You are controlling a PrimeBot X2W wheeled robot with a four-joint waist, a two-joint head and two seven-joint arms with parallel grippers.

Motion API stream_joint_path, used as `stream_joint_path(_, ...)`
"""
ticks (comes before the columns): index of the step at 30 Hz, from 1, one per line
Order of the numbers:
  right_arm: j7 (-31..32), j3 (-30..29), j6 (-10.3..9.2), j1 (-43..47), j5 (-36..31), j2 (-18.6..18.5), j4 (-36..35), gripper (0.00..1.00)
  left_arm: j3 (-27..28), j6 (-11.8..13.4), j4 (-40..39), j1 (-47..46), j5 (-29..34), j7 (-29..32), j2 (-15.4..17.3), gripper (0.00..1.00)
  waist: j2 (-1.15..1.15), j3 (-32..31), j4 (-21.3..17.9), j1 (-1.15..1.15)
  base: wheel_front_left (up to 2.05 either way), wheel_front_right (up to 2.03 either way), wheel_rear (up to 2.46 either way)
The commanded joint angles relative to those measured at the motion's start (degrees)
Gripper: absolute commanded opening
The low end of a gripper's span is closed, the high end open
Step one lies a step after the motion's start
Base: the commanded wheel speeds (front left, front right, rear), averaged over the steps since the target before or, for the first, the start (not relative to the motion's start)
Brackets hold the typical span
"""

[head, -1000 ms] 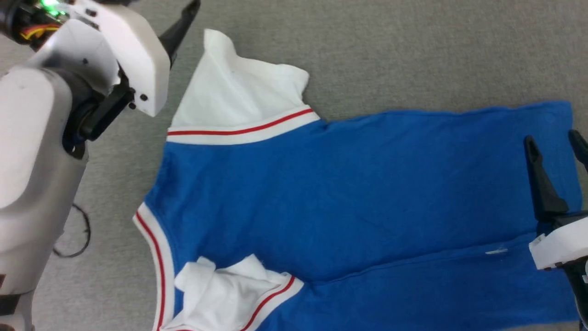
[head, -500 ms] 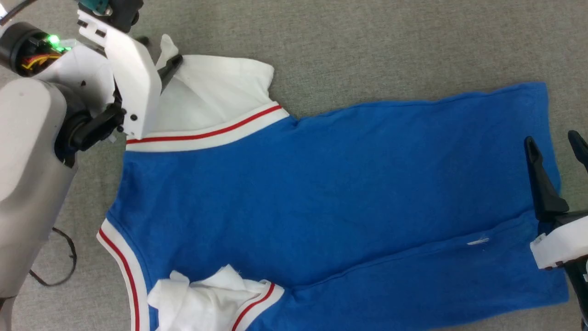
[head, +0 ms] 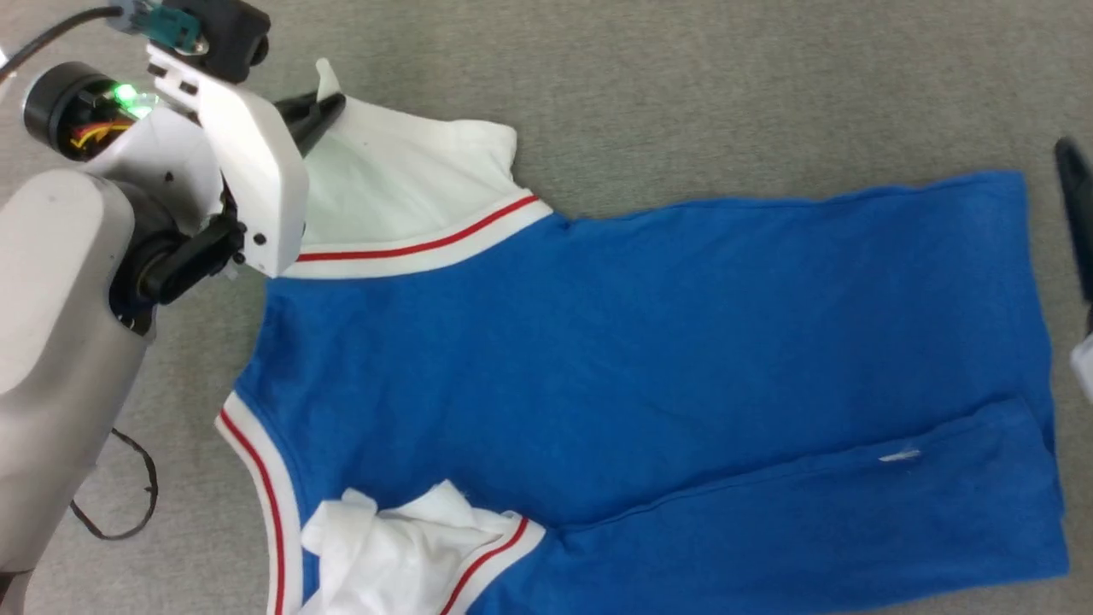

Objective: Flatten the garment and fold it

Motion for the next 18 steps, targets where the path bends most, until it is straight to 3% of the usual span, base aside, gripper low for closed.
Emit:
stream_joint_path(1, 1.72, -0.48, -0.05, -1.44, 1.07, -0.15, 1.07, 1.00, 0.50, -0.06, -0.19, 0.67, 0.03, -0.56, 0.25, 0.00, 0.00, 0.37, 0.64, 0.00, 0.00, 0.00, 0.00)
stream_joint_path(7, 15.11, -1.56, -0.05, -4.74, 4.80, -1.63, 8.68, 1.00, 0.99, 0.45, -1.00, -0.35, -0.13, -1.42, -0.37, 0.00, 0.00, 2.66, 1.99, 0.00, 0.00, 0.00, 0.00)
stream_joint_path(13, 20.04, -0.89, -0.05, -5.50, 6.10, -1.87, 11.99, 1.00, 0.83, 0.64, -0.64, -0.95, -0.38, -1.88, -1.37, 0.00, 0.00, 3.64, 2.95, 0.00, 0.00, 0.00, 0.00)
stream_joint_path(14, 20.44, -0.51, -0.05, -5.51, 6.43, -1.83, 12.16, 0.73, 0.80, 0.63, -0.53, -1.01, -0.33, -1.95, -1.32, 0.00, 0.00, 3.65, 3.00, 0.00, 0.00, 0.00, 0.00)
stream_joint_path(15, 20.44, -0.70, -0.05, -5.66, 6.53, -1.57, 12.41, 0.19, 0.81, 0.65, -0.41, -1.04, -0.26, -2.11, -1.28, 0.00, 0.00, 3.64, 3.01, 0.00, 0.00, 0.00, 0.00)
stream_joint_path(16, 20.59, -0.64, -0.05, -5.76, 6.60, -1.39, 12.69, 0.00, 0.84, 0.66, -0.29, -1.04, -0.25, -2.27, -1.26, 0.00, 0.00, 3.61, 3.03, 0.00, 0.00, 0.00, 0.00)
stream_joint_path(18, 20.74, -0.09, -0.05, -5.86, 6.76, -1.50, 13.14, 0.00, 1.03, 0.74, -0.21, -1.03, -0.08, -3.00, -1.15, 0.00, 0.00, 3.57, 2.97, 0.00, 0.00, 0.00, 0.00)
